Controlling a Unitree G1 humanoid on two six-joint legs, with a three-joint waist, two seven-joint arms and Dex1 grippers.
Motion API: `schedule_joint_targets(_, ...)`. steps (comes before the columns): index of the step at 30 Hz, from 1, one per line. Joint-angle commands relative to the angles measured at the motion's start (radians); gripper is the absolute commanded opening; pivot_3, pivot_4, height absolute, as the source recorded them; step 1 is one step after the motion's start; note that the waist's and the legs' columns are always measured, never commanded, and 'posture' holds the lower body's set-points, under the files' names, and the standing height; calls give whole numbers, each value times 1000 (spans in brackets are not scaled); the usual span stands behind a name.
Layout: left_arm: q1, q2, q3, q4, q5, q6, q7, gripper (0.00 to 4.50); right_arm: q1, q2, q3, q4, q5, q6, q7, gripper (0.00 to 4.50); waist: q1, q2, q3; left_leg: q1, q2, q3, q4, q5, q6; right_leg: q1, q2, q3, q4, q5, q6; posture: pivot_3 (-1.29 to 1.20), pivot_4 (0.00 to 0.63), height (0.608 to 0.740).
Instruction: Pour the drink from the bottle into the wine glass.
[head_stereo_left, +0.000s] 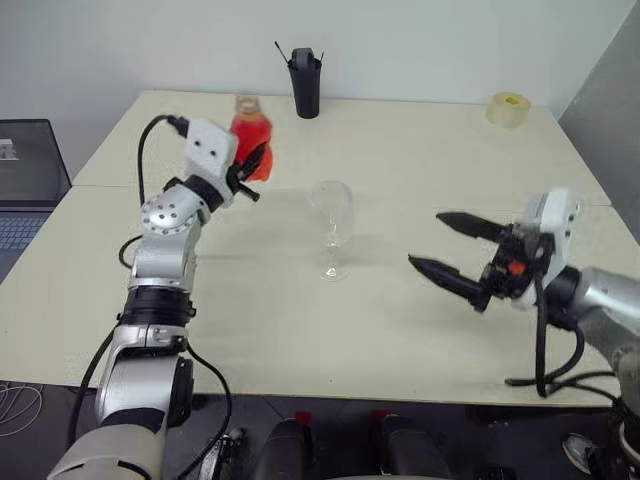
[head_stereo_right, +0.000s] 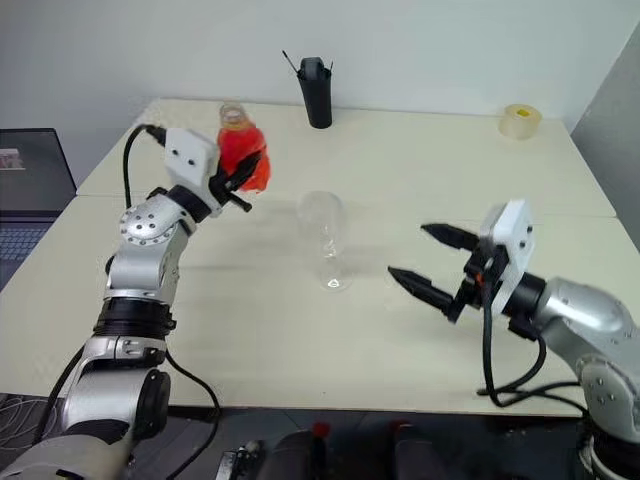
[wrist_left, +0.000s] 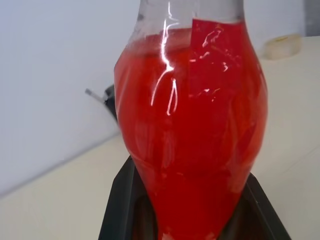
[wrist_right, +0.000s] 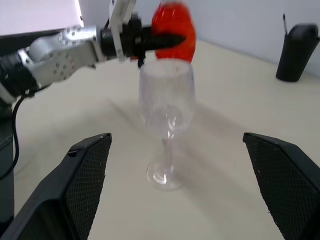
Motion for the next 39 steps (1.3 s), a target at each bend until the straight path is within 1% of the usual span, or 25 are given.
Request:
schedule_joint_targets(1, -44, 17, -24, 19, 33, -113, -32, 790, 4, 7, 22, -70, -16, -49, -29, 4500, -7, 0, 0, 1, 0, 1, 0, 0, 0, 0, 0, 0, 1, 0, 0, 0, 150, 740)
schedule_joint_targets(5, -38, 23, -52, 46, 71, -219, -46, 764, -12, 34, 31, -78, -11, -66, -74, 4500, -13, 0, 0, 2, 0, 1, 0, 0, 0, 1, 1, 0, 1, 0, 0, 0, 150, 740)
schedule_joint_targets(12, -34, 51, -79, 89, 148, -377, -27, 764, 48, 49, 13, -60, -44, -167, -67, 4500, -13, 0, 0, 2, 0, 1, 0, 0, 0, 1, 0, 1, 0, 0, 0, 0, 150, 740)
schedule_joint_targets(18, -44, 74, -85, 112, 192, -458, -18, 764, 120, 105, -17, -44, -49, -283, -45, 4500, -13, 0, 0, 2, 0, 1, 0, 0, 0, 1, 0, 1, 0, 0, 0, 0, 150, 740)
schedule_joint_targets(22, -53, 94, -92, 138, 213, -500, -23, 764, 178, 117, -15, -67, -54, -338, -28, 4500, -13, 0, 0, 3, 0, 1, 0, 0, 0, 1, 0, 1, 1, 0, 0, 0, 150, 740)
schedule_joint_targets(23, -56, 99, -94, 147, 217, -509, -24, 764, 184, 132, -15, -71, -86, -378, -36, 4500, -13, 0, 0, 3, 0, 1, 0, 0, 0, 1, 0, 1, 1, 0, 0, 0, 150, 740)
schedule_joint_targets(28, -82, 121, -110, 195, 258, -567, -7, 764, 217, 148, 17, -68, -139, -449, -32, 4500, -13, 0, 0, 3, 0, 2, 0, 0, 0, 2, 0, 0, 1, 0, 0, 0, 150, 740)
schedule_joint_targets(34, -103, 132, -130, 233, 298, -630, 18, 763, 217, 147, 46, -64, -148, -470, -35, 4500, -13, 0, 0, 4, 0, 2, 0, 0, 0, 2, 0, 0, 1, 0, 0, 0, 150, 740)
schedule_joint_targets(39, -109, 143, -137, 241, 337, -665, 66, 763, 218, 138, 41, -64, -141, -473, -34, 4500, -13, 0, 0, 4, 0, 2, 0, 0, 0, 2, 0, 0, 1, 0, 0, 0, 150, 740)
